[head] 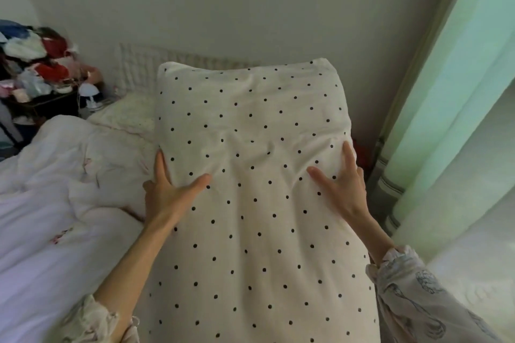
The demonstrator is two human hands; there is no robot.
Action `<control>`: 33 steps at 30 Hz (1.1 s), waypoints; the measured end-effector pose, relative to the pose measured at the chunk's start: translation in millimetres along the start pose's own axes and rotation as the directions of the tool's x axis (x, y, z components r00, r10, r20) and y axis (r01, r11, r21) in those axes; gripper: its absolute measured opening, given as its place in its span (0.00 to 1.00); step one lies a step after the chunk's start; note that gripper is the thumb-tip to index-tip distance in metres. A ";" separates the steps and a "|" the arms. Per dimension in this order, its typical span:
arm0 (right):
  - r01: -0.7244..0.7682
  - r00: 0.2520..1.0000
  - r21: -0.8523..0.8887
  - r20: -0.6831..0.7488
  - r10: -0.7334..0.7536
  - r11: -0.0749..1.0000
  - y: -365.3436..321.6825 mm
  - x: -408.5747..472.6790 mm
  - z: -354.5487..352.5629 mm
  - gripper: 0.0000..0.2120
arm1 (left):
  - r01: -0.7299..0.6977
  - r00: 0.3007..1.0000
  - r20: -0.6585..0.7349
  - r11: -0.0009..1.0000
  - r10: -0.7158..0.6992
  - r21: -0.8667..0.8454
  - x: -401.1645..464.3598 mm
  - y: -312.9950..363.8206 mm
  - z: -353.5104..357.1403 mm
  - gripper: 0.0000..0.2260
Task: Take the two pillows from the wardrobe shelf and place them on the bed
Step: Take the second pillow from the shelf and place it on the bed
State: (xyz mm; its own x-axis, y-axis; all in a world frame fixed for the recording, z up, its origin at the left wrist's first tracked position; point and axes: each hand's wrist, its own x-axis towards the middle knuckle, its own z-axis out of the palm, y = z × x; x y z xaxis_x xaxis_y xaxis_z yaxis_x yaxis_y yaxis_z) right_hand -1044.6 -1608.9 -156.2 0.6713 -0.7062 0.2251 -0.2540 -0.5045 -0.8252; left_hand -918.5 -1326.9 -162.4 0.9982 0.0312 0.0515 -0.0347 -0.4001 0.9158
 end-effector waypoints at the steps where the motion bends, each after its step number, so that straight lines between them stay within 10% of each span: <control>1: 0.001 1.000 0.012 0.010 -0.001 1.000 5.2 22.8 0.9 0.45 | -0.002 1.000 -0.014 1.000 0.002 0.000 10.7 5.4 15.1 0.49; 15: 0.111 0.983 0.000 0.145 -0.110 0.994 53.2 298.7 26.0 0.44 | 0.056 0.996 -0.056 0.992 -0.063 -0.116 142.4 58.5 197.9 0.52; 33: 0.244 0.897 -0.064 0.394 -0.201 0.968 36.1 600.0 222.8 0.43 | 0.329 0.915 -0.196 0.933 -0.354 -0.147 401.3 50.1 322.2 0.54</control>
State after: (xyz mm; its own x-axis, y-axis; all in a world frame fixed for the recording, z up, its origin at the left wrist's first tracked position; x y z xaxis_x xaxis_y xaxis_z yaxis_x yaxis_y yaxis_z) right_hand -495.8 -1940.2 -166.3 0.9275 -0.3364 0.1632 -0.1260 -0.6922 -0.7106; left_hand -503.8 -1629.6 -224.2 0.9157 0.3492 -0.1989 0.2891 -0.2285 0.9296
